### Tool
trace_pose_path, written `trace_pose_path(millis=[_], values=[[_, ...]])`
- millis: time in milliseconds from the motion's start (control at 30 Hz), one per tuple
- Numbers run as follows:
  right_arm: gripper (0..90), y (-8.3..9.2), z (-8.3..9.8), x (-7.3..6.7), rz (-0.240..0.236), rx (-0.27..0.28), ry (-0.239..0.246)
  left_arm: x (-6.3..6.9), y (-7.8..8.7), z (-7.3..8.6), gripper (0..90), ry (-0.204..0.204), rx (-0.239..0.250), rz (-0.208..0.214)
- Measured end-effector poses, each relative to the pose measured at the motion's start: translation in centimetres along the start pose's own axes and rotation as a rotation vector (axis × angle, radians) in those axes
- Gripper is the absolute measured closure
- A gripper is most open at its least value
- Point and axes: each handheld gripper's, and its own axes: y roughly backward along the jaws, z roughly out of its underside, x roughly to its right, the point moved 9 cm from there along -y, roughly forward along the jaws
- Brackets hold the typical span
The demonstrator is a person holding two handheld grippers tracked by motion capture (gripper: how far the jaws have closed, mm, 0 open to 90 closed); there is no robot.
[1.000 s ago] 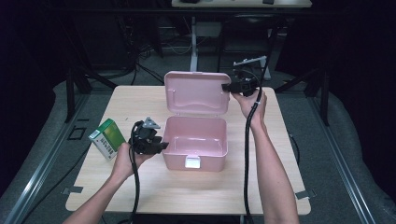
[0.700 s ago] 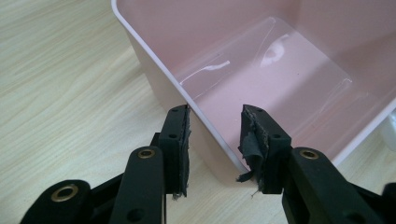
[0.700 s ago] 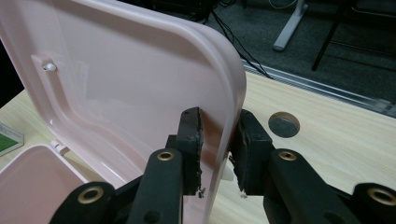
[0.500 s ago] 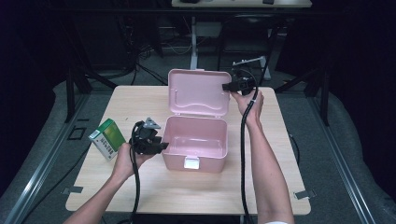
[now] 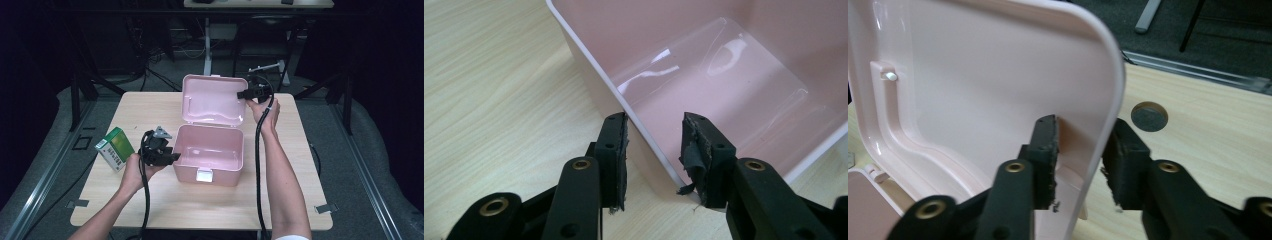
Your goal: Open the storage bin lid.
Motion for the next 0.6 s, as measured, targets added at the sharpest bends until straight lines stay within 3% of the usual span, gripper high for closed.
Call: trace_pose_path(millis=[400,500,600], values=[[60.0,-2.4,2.4,1.5,0.014,-0.100,-0.074,0.0,-0.2,0.2,63.6,0.006,-0.007,0.000],[60.7,-3.1,3.1,1.9,0.000,-0.118,-0.118,0.0,-0.1,0.2,63.9,0.006,-0.008,-0.002],[61.1,-3.7,3.8,2.1,0.007,-0.143,-0.115,0.0,-0.1,0.2,64.3,0.005,-0.008,0.000]])
